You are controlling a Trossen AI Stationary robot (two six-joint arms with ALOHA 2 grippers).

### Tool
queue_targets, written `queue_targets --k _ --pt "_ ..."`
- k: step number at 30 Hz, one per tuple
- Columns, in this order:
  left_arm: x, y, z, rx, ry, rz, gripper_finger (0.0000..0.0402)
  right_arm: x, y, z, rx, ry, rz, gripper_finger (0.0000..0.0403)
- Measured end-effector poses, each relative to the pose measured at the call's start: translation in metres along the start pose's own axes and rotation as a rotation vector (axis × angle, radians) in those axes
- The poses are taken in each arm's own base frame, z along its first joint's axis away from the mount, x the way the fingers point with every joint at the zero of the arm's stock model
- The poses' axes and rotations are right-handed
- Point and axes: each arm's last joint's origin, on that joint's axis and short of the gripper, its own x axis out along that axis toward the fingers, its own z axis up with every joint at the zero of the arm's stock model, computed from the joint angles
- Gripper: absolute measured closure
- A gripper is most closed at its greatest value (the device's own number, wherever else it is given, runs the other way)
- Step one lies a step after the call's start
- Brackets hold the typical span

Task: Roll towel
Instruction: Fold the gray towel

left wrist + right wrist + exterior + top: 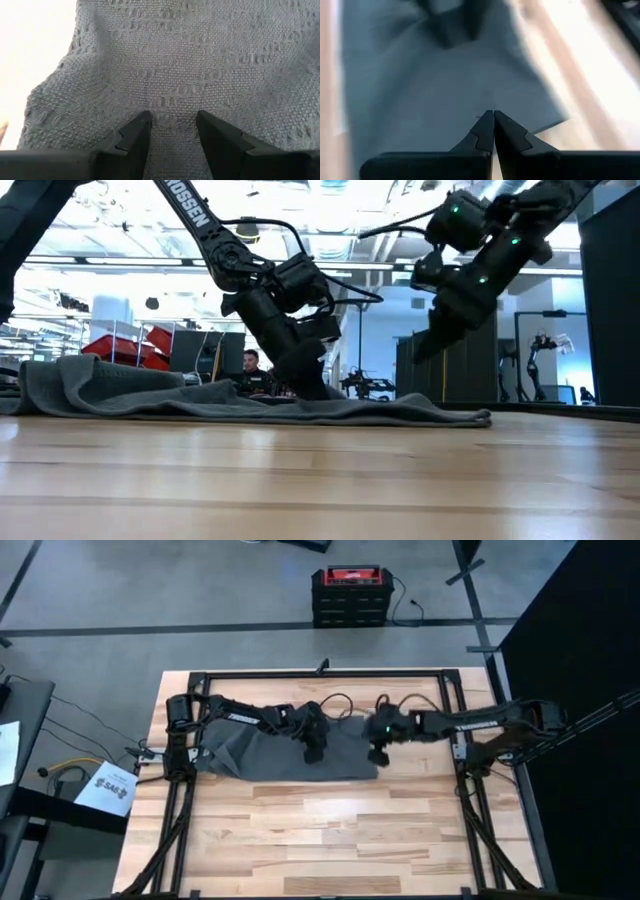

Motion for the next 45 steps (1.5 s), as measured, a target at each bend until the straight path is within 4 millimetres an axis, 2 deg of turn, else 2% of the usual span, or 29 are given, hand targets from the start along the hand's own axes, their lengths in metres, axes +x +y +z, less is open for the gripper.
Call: queue_targets --k 2,4,9,12,16,23,25,30,34,38,42,45 --pt "0.000 -0.003 0.000 0.004 -0.001 -0.007 0.0249 0.014 -0.011 -0.006 0.015 0.050 -0.025 0.0403" --pt "0.000 -0.004 0.000 0.005 -0.001 -0.009 0.0249 0.030 -0.014 -0.015 0.009 0.093 -0.004 0.0403" --pt "0.000 -0.004 0.000 0.000 0.000 -0.009 0.0249 0.068 -0.003 -0.028 -0.012 0.041 0.038 0.0403" --pt "0.000 -0.004 0.000 -0.011 0.007 -0.010 0.0249 0.078 -0.001 -0.028 -0.027 0.011 0.016 0.0403" --pt "0.000 -0.003 -0.002 -0.015 0.033 0.008 0.0249 0.071 -0.003 -0.029 -0.059 0.044 -0.039 0.0403" --pt "-0.001 -0.001 -0.003 -0.026 0.043 0.012 0.0249 0.031 -0.028 -0.015 -0.113 -0.009 -0.095 0.0403" --pt "-0.001 -0.003 -0.003 -0.030 0.044 0.014 0.0249 0.026 -0.033 -0.015 -0.115 -0.052 -0.035 0.0403" --pt "0.000 -0.010 -0.002 -0.046 0.041 0.019 0.0249 0.037 -0.028 -0.032 -0.047 -0.138 0.211 0.0403" --pt "0.001 -0.017 0.001 -0.035 0.016 0.007 0.0249 0.059 -0.009 -0.057 -0.048 -0.178 0.273 0.0403" --pt "-0.001 -0.018 0.002 -0.034 0.009 -0.001 0.0249 0.075 0.000 -0.065 -0.060 -0.224 0.300 0.0403" --pt "-0.012 -0.018 0.009 -0.031 -0.027 0.001 0.0249 0.066 0.004 -0.060 -0.077 -0.253 0.297 0.0403" --pt "-0.026 -0.018 0.019 -0.027 -0.074 0.005 0.0249 0.049 0.006 -0.043 -0.125 -0.360 0.283 0.0403"
